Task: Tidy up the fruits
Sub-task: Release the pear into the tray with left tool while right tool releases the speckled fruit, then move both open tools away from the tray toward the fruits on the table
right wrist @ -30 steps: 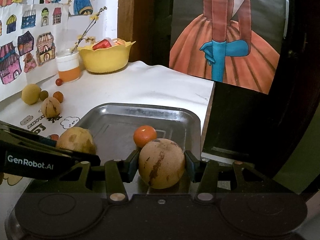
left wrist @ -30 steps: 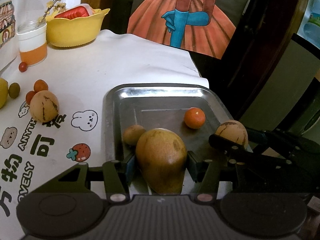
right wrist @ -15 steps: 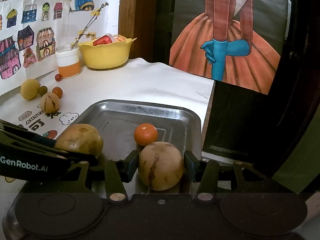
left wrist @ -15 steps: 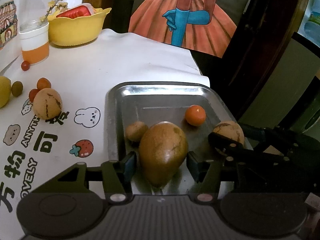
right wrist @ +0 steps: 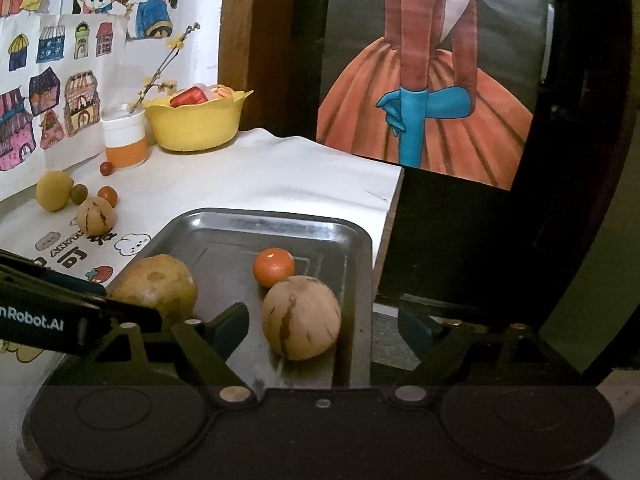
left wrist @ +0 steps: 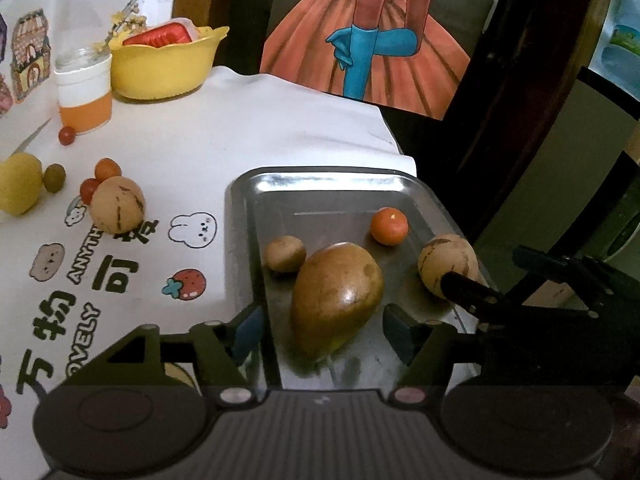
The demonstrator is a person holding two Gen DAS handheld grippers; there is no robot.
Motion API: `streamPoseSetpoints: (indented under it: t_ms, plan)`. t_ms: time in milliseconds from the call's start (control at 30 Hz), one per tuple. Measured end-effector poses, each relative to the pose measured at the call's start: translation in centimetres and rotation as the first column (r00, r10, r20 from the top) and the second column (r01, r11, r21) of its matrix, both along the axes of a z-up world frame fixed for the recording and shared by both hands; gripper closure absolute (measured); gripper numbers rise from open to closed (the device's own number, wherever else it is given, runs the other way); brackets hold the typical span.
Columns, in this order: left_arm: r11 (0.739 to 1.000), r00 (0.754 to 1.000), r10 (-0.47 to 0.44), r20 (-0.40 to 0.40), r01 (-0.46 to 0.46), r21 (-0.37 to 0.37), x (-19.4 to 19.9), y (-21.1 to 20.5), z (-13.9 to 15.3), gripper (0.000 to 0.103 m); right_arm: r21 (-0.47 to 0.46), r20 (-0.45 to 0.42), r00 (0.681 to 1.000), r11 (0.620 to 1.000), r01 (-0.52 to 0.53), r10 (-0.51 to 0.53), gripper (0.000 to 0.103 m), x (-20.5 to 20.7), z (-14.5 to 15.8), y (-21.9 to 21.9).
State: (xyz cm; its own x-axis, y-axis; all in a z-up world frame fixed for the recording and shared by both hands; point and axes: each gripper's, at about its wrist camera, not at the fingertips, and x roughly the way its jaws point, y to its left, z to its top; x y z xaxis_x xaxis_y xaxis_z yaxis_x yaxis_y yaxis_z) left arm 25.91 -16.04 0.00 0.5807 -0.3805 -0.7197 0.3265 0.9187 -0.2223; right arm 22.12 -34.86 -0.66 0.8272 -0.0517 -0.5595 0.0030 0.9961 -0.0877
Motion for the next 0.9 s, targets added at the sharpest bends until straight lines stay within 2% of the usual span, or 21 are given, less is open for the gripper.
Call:
streamPoseSetpoints:
  t_ms: [133, 300, 467, 600, 900]
  plan:
    - [1.0, 1.0, 0.006, 0.006, -0.006, -0.002, -0.8, 0.6, 0.4, 0.027, -0.002, 0.004, 1.0, 1.0, 0.001, -0.001, 0.009, -1.3, 0.4, 0.1]
    - [1.0, 1.0, 0.013, 0.019, -0.013, 0.002, -2.1, 1.6, 0.9, 0.017, -0.001, 0.002, 1.0, 1.0, -0.007, 0.007, 0.002, -2.9, 1.0, 0.6]
    - [0.999, 0.999, 0.027, 0.028, -0.027, -0.019, -3.3, 3.1, 1.4, 0.006, -0.005, -0.008, 1.0, 1.0, -0.025, 0.025, 0.001, -4.1, 1.4, 1.4]
    - [0.999, 0.998, 0.038, 0.044, -0.037, -0.029, -4.0, 4.4, 1.7, 0.001, -0.015, -0.016, 0.999, 0.999, -0.042, 0.042, 0.001, -4.8, 1.7, 2.3]
    - [0.996, 0.995, 0.087, 0.047, -0.086, -0.021, -5.6, 8.2, 1.2, 0.001, -0.004, -0.045, 0.997, 0.998, -0.07, 0.069, 0.001, -6.7, 2.0, 4.9]
